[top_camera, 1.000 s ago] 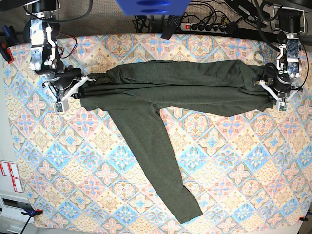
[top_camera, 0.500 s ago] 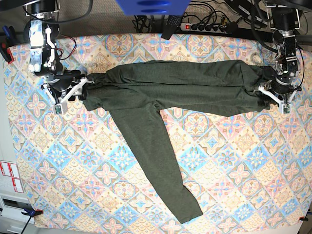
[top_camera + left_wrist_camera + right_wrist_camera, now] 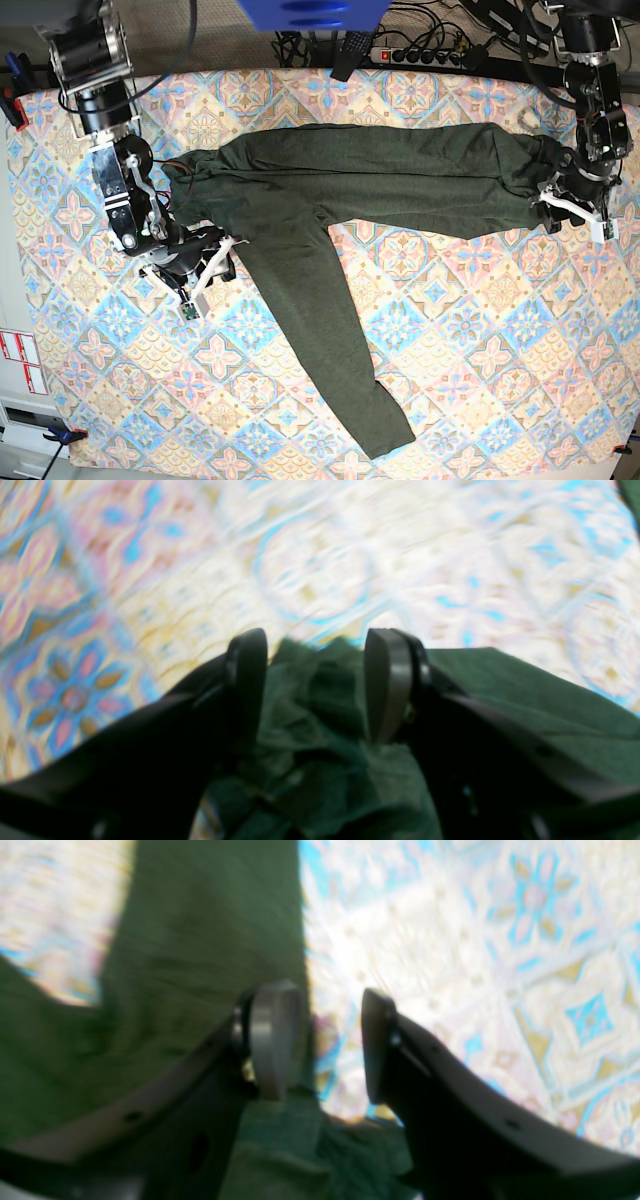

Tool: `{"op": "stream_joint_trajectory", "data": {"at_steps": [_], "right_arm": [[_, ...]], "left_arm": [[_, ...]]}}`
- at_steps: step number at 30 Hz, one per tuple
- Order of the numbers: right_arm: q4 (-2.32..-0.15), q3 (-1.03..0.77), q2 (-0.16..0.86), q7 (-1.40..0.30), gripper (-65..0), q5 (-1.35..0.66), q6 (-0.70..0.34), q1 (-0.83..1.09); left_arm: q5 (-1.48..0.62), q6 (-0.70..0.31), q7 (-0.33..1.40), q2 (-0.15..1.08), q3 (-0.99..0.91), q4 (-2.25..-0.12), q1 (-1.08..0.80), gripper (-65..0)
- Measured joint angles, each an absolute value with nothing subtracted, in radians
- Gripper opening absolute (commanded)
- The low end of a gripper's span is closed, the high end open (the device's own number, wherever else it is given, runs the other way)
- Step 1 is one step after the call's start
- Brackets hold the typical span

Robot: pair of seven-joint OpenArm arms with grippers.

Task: Fold the T-shirt properly
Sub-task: 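Grasp the hanging sleeve with the right gripper and fold it onto the shirt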

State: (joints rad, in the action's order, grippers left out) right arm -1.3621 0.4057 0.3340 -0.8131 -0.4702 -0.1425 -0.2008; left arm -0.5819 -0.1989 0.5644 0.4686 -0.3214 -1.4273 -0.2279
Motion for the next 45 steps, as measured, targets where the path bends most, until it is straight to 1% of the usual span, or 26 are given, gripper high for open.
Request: {"op": "stream_joint_trajectory", "data": {"at_steps": [6,9,12,17,24,29,34,36,42,45], "right_arm": [[-1.182,0.425,0.226,-0.812,-40.9,-0.479,-0.149,-0.302],[-1.129,0.424,0.216,-0.801,-40.9,-0.479,-0.148,-0.364],[-1.074,0.416,0.193,-0.797,-40.9,-0.467,-0.133,-0.405],[-0.965,0.422,0.136,-0.715,-40.9,-0.480,-0.154,-0.435],[-0.802,0.419,0.166,-0.621,-40.9,-0.469,-0.136,-0.453],[-0.744,0.418,0.144,-0.544,-40.9,-0.477,-0.143,-0.487],[-0.725,0.419,0.147,-0.553,-40.9,-0.476,-0.146,-0.471],[-0.725,0.419,0.137,-0.552,-40.9,-0.472,-0.130,-0.476],[-0.725,0.422,0.091,-0.554,-40.9,-0.471,-0.150,-0.473],[-0.725,0.422,0.080,-0.554,-40.9,-0.393,-0.138,-0.471]], "left_arm": [[-0.640,-0.208,0.566,0.467,-0.318,-1.534,-0.273,-33.4],[-0.635,-0.193,0.565,0.442,-0.325,-1.608,-0.289,-33.4],[-0.636,-0.210,0.567,0.404,-0.336,-1.685,-0.319,-33.4],[-0.637,-0.205,0.597,0.375,-0.344,-1.732,-0.335,-33.4],[-0.635,-0.206,0.620,0.370,-0.345,-1.761,-0.353,-33.4],[-0.633,-0.202,0.621,0.372,-0.345,-1.779,-0.374,-33.4],[-0.633,-0.201,0.621,0.372,-0.344,-1.781,-0.374,-33.4],[-0.634,-0.203,0.621,0.371,-0.342,-1.781,-0.374,-33.4],[-0.633,-0.203,0.622,0.372,-0.342,-1.781,-0.374,-33.4],[-0.634,-0.205,0.621,0.371,-0.342,-1.781,-0.374,-33.4]]}}
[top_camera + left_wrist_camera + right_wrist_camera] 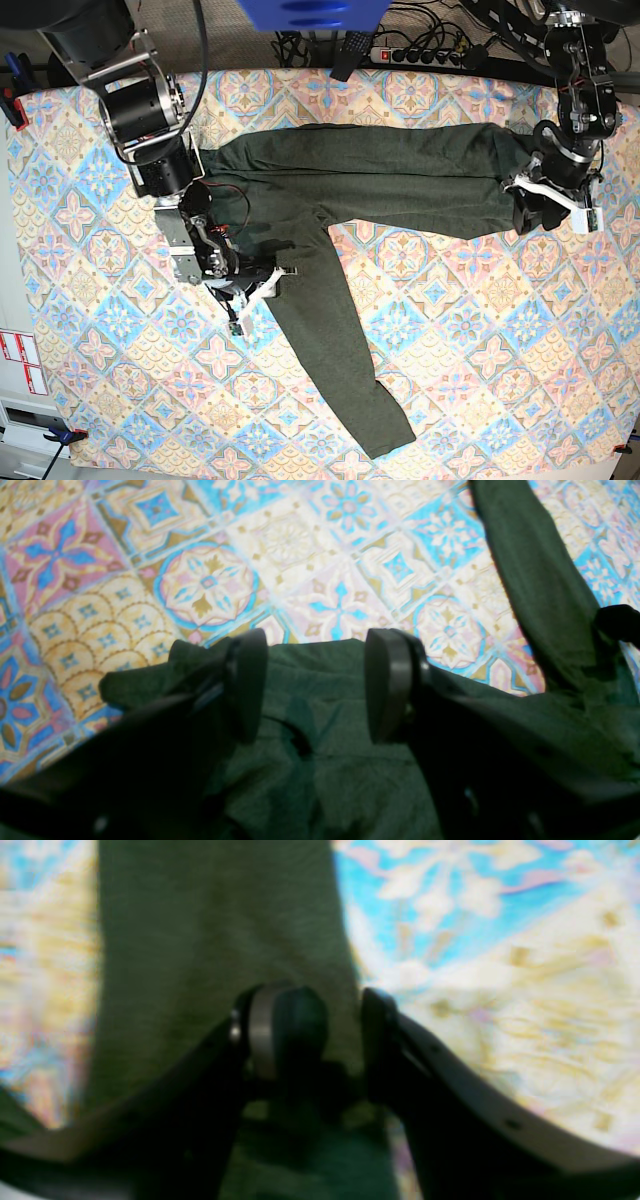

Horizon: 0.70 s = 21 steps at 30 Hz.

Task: Fold the T-shirt properly
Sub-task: 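Grasp the hanging sleeve with the right gripper and fold it onto the shirt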

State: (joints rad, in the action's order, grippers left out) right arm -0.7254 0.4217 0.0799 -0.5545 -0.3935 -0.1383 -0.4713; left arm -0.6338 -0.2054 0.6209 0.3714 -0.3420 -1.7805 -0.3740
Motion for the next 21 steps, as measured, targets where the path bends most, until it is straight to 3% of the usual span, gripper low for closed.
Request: {"op": "stream_joint_trajectory", "data": {"at_steps": [8,13,15,19,21], "right_arm": [[-0.727,0.424,0.007,-0.535,-40.9,-0.303,-0.146,-0.448],[-0.732,0.519,0.008,-0.519,-42.7,-0.301,-0.136,-0.446],[-0.733,0.546,0.008,-0.517,-47.5,-0.295,-0.133,-0.449],[-0.734,0.552,0.000,-0.519,-63.5,-0.300,-0.138,-0.446],[-0.742,0.552,0.003,-0.524,-64.9,-0.300,-0.138,-0.443]], "left_arm": [[-0.633,-0.203,0.621,0.372,-0.342,-1.780,-0.374,-33.4],[-0.633,-0.207,0.621,0.371,-0.342,-1.780,-0.374,-33.4],[-0.633,-0.205,0.621,0.372,-0.342,-1.780,-0.374,-33.4],[-0.633,-0.206,0.621,0.371,-0.343,-1.780,-0.374,-33.4],[-0.633,-0.206,0.621,0.371,-0.343,-1.780,-0.374,-33.5]]}}
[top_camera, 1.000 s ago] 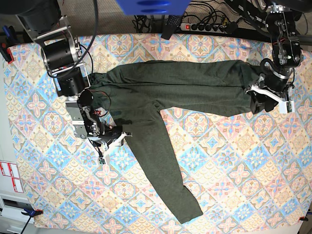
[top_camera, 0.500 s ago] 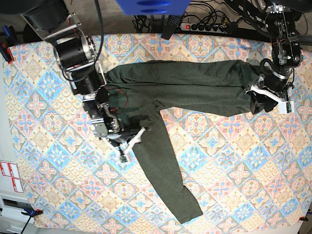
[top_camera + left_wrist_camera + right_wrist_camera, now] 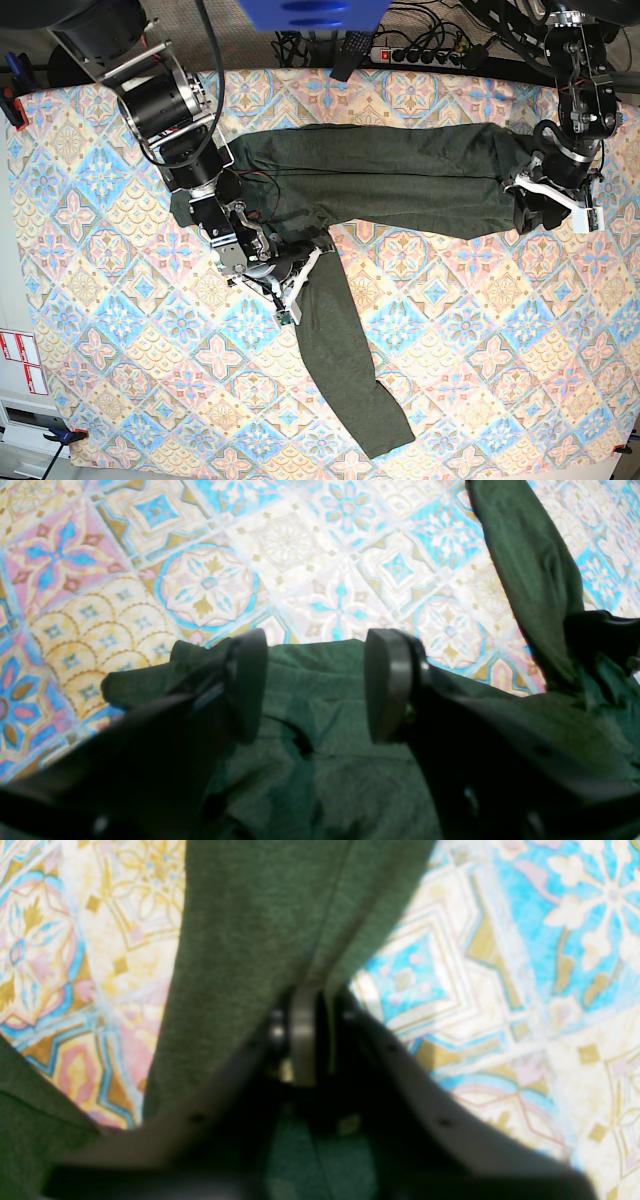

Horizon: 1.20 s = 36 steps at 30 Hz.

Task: Fold the T-shirt properly
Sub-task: 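Grasp the hanging sleeve with the right gripper and fold it onto the shirt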

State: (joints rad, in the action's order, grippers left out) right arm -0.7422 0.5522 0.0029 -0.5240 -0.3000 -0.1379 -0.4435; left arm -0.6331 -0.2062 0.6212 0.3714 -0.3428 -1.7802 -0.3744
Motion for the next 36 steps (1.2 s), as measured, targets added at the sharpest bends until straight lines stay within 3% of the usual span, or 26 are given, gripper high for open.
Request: {"op": "stream_joint_trajectory", "data": {"at_steps": [17,31,36], "right_arm": [[-1.414,0.552,0.073,-0.696,-64.5,-0.302,-0.144,-0.130],[-1.754,0.563,0.087,-0.790,-64.6,-0.300,-0.144,0.134],[-1.808,0.591,0.153,-0.779,-64.6,-0.293,-0.133,0.147]], "left_arm": [[-0.631,-0.206,0.621,0.374,-0.343,-1.735,-0.371,-33.9],[-0.630,-0.206,0.617,0.374,-0.341,-1.735,-0.369,-34.0],[-0.630,-0.207,0.618,0.374,-0.341,-1.735,-0.369,-34.0]]}}
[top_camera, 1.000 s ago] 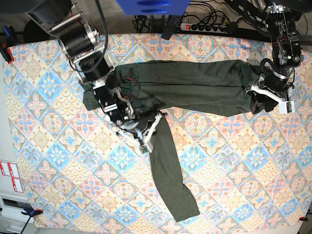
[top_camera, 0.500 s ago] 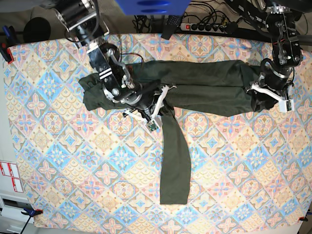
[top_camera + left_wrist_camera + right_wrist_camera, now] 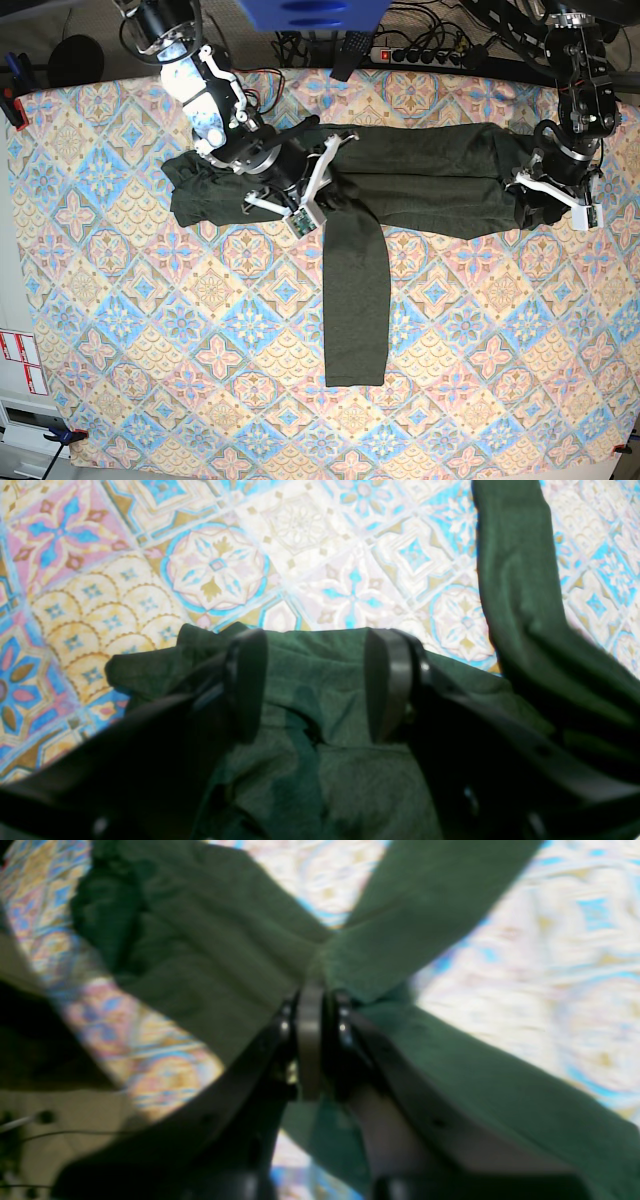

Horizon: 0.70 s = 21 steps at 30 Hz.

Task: Fold the T-shirt properly
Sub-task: 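Grasp the hanging sleeve with the right gripper and fold it onto the shirt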

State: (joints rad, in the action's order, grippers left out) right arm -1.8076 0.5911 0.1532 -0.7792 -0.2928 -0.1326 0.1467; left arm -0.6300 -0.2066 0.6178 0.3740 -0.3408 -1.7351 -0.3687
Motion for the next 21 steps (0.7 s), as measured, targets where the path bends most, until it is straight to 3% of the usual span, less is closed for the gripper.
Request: {"op": "stream_joint_trajectory", "data": {"at_steps": [8,16,21], "right_arm": [[-1.800,0.726,0.184,-0.801,-64.3,-0.313,-0.153,0.118],[-1.799,0.862,0.182,-0.967,-64.0,-0.325,-0.155,-0.014],[-1.799,0.864,0.189,-0.958,-53.0,-0.295,-0.141,-0.069]], "left_arm": [[-0.630,-0.207,0.618,0.374,-0.340,-1.735,-0.368,-34.0],[-0.630,-0.207,0.621,0.374,-0.339,-1.735,-0.371,-33.8],[-0.624,-0.207,0.621,0.376,-0.297,-1.735,-0.370,-33.6]]}}
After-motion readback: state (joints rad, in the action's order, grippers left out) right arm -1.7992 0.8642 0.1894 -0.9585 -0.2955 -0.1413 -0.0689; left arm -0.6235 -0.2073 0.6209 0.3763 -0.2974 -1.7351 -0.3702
